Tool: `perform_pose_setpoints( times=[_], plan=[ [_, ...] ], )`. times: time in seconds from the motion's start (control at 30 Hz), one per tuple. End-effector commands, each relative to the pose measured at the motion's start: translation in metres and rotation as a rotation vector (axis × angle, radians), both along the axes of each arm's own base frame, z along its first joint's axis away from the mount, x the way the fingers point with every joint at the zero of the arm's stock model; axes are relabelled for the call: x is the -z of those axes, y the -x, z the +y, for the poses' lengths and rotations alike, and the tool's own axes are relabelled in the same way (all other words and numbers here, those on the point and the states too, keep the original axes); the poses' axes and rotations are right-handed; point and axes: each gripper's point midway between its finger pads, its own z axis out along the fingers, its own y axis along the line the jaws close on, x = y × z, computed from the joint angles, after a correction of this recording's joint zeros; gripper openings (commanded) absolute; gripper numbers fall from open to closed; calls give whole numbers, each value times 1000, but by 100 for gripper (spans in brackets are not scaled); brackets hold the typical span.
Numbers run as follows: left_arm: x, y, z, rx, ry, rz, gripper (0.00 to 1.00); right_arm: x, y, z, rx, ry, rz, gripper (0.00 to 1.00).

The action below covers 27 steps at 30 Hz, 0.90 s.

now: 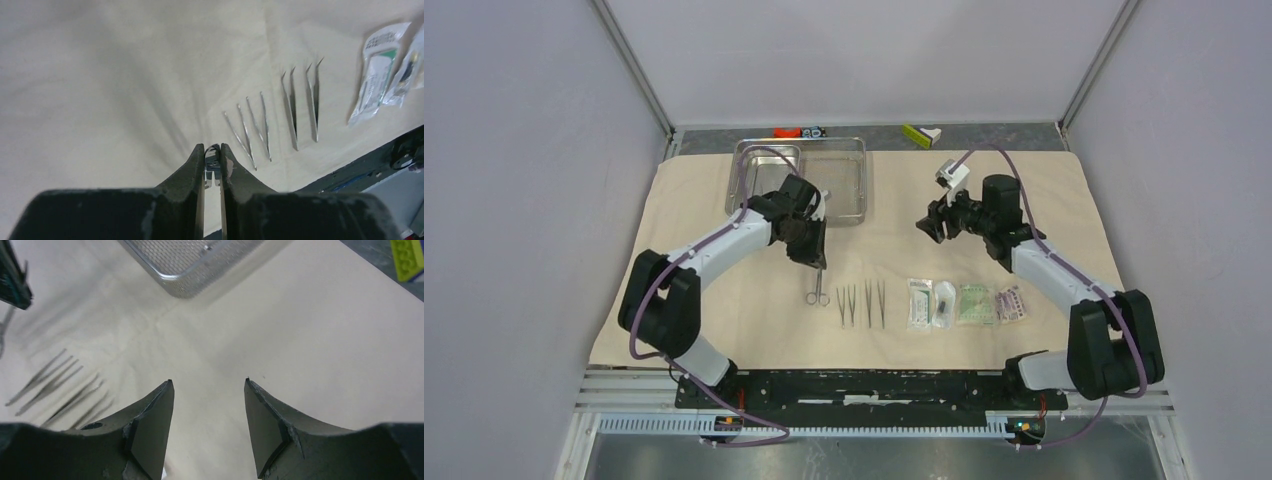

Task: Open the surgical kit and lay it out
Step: Place the medical item in the surgical kit.

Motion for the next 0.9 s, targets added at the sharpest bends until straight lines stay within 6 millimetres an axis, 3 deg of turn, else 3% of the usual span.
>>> perform_pose_setpoints(
  times=[0.0,0.27,0.87],
  plan=[
    [10,24,11,10,-11,36,2,-2,1,-34,46,87,-85,61],
    [34,41,13,-8,-28,164,2,3,10,-60,101,143,-127,61],
    [45,35,17,-65,-19,247,2,4,12,-75,137,121,-142,61]
  ],
)
